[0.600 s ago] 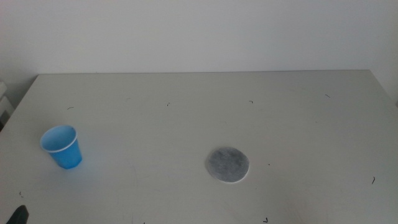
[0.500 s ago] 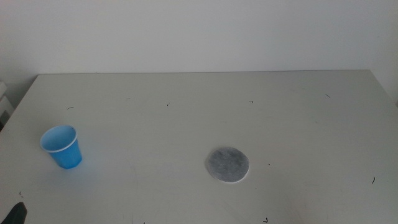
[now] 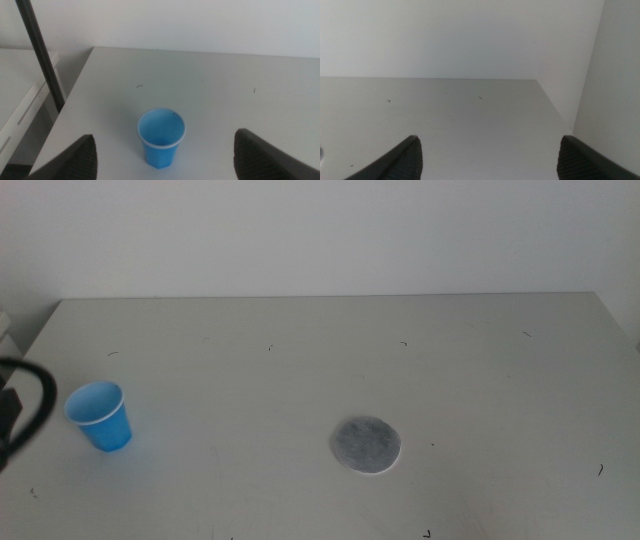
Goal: Place an empty cup on a cup mat.
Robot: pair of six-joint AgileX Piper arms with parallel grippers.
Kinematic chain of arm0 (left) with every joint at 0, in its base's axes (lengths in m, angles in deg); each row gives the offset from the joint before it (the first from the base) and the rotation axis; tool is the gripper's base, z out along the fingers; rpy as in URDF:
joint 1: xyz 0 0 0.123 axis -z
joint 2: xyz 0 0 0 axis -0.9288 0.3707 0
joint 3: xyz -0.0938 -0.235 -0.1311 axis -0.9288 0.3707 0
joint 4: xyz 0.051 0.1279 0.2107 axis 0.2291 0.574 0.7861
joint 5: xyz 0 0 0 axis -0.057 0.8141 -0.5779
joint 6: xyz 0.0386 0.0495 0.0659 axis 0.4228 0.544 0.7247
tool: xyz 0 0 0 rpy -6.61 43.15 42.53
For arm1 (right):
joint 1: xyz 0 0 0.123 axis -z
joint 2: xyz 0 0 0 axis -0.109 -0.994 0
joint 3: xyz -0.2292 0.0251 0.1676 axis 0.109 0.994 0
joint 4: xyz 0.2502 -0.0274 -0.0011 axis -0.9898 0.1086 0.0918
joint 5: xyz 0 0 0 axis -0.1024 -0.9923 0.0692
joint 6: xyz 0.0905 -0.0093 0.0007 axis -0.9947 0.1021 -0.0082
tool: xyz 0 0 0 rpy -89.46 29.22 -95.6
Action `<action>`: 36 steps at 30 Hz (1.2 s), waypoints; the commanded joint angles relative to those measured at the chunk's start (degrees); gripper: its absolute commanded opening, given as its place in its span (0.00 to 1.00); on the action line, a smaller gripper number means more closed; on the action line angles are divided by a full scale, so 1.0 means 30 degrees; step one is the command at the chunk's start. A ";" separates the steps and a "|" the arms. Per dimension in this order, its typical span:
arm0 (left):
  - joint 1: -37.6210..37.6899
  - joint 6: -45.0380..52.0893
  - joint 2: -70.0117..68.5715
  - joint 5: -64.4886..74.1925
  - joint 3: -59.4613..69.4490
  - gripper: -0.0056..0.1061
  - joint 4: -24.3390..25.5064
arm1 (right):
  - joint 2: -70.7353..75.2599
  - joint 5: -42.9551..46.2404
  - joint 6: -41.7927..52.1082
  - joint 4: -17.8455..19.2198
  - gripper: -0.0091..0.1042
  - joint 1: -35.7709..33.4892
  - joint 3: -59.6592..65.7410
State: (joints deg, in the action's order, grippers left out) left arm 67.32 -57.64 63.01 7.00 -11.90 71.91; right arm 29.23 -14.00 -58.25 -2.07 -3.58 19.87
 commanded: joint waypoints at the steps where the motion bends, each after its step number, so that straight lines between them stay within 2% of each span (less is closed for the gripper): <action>1: 0.0105 -0.0589 0.1777 -0.0249 -0.2455 0.97 -0.0154 | 0.0366 0.1493 0.0162 0.0172 0.91 -0.0037 -0.0220; 12: 0.0105 -0.0583 0.8466 0.9531 -1.3140 0.97 -0.0135 | 0.0366 0.1493 0.0162 0.0172 0.91 -0.0037 -0.0220; 17: 0.0105 -0.0583 1.0895 1.2836 -1.6518 0.97 -0.0118 | 0.0366 0.1493 0.0162 0.0172 0.91 -0.0037 -0.0220; 36: 0.0105 -0.0565 1.4540 1.3416 -1.7440 0.97 -0.0059 | 0.0366 0.1493 0.0162 0.0172 0.91 -0.0037 -0.0220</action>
State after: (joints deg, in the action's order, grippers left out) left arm 67.32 -58.51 107.29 49.75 -62.38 71.90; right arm 29.23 -14.00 -58.25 -2.07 -3.58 19.87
